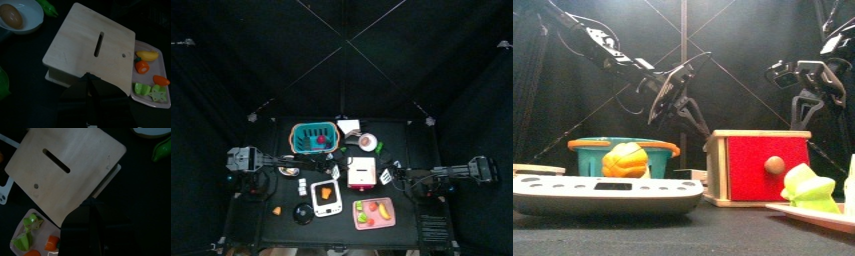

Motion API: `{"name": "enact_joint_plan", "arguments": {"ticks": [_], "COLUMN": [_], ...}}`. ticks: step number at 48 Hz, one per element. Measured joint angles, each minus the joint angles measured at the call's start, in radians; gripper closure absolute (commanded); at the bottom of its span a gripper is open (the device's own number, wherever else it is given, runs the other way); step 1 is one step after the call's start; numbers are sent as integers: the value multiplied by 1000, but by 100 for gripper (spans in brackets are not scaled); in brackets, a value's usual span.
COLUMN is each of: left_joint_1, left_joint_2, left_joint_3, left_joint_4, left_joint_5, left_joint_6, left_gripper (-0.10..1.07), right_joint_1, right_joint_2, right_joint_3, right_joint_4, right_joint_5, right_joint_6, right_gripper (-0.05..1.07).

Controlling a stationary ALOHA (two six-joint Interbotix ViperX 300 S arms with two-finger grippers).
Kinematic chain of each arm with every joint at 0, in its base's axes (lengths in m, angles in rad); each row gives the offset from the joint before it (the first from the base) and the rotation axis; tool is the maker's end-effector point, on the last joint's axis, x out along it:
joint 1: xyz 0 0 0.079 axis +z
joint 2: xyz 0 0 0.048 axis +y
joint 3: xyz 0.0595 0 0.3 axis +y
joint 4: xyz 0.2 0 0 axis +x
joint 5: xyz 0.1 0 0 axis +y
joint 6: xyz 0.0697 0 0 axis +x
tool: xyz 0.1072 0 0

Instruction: Move drawer to right

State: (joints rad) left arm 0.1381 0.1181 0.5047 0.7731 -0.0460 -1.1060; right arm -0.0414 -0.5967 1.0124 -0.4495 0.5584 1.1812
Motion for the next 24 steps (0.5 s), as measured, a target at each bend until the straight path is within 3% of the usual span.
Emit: {"name": "enact_joint_plan", "arguments": {"ticks": [13,24], "left_joint_1": [0,0], "left_joint_2": [-41,8], "left_joint_3": [34,37], "left_joint_4": [14,14], "left_joint_5": [28,29], "left_joint_6": [2,2], "left_gripper": [54,54], "right_joint_1": [2,-2], "right_joint_2": [-6,11], "right_joint_3": [5,6], "right_joint_4": [0,2], "right_joint_5": [0,-5], "right_joint_6": [0,0], "right_gripper": [61,61]}}
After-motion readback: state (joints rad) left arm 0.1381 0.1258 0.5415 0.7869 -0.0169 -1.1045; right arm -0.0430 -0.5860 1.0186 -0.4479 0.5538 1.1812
